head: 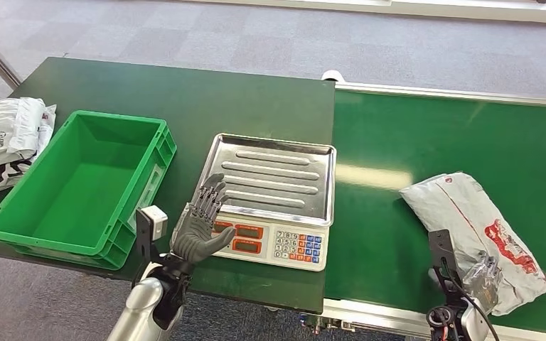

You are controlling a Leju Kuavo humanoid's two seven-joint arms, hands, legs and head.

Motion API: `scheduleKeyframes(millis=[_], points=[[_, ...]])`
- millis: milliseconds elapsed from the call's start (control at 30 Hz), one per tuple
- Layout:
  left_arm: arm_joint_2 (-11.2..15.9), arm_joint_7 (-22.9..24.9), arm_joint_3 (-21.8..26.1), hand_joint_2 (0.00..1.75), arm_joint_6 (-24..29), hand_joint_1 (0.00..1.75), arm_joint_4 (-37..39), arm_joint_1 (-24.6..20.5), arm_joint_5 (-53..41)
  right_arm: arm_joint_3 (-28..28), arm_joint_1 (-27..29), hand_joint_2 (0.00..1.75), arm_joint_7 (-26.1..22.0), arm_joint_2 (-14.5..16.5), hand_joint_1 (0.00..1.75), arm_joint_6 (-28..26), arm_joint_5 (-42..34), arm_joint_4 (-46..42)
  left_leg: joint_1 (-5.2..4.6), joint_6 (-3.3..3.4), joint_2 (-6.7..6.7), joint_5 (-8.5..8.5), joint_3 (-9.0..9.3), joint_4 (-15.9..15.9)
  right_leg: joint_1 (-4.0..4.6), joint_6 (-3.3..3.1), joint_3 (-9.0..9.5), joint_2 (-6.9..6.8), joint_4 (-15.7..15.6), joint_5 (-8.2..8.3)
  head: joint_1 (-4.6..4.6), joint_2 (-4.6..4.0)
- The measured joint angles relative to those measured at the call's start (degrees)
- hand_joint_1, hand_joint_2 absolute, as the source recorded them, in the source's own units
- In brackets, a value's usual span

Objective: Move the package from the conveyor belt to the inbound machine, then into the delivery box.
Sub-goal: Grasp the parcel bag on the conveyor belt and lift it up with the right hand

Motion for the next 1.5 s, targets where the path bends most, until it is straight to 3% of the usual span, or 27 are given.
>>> scheduleKeyframes(millis=[200,500,633,800,1500], points=[[-0.1,0.1,0.3,1.75,0.2,0.00,0.0,0.4,-0.2,-1.1,-0.2,1.75,1.9,0.0,0.00,3.0,0.2,0.7,0.00,0.00,0.00,0.00,0.02,0.0,0.00,0.00,0.04,-0.03,0.0,0.00,0.00,0.00],[0.0,0.6,1.4,1.75,2.7,0.00,0.0,1.3,-2.0,-1.7,-1.0,1.75,1.0,0.3,0.01,2.9,1.1,1.1,-0.01,0.01,-0.01,0.01,0.03,0.0,-0.01,0.00,0.10,-0.07,0.0,0.00,0.01,0.00],[0.0,0.7,1.9,1.75,2.9,0.00,-0.3,1.6,-2.1,-1.6,-1.4,1.75,-0.5,0.8,1.50,1.8,2.2,1.1,-0.01,0.01,-0.01,0.01,0.03,0.0,-0.01,0.00,0.09,-0.07,0.0,0.00,0.00,0.00],[0.0,0.8,2.2,1.75,2.8,0.00,-0.5,1.7,-2.1,-1.1,-1.9,1.75,-0.9,1.1,1.74,3.0,1.1,1.0,0.01,0.01,-0.01,0.01,0.05,0.0,0.01,0.00,0.08,-0.06,0.0,0.00,-0.01,0.00],[0.0,0.8,2.6,1.75,2.9,0.00,-1.4,2.3,-2.1,1.4,-2.2,1.75,-2.9,1.6,1.75,3.6,-0.9,-0.2,0.01,0.01,0.00,0.01,0.06,0.0,0.01,0.00,0.08,-0.06,0.0,0.00,0.01,0.00]])
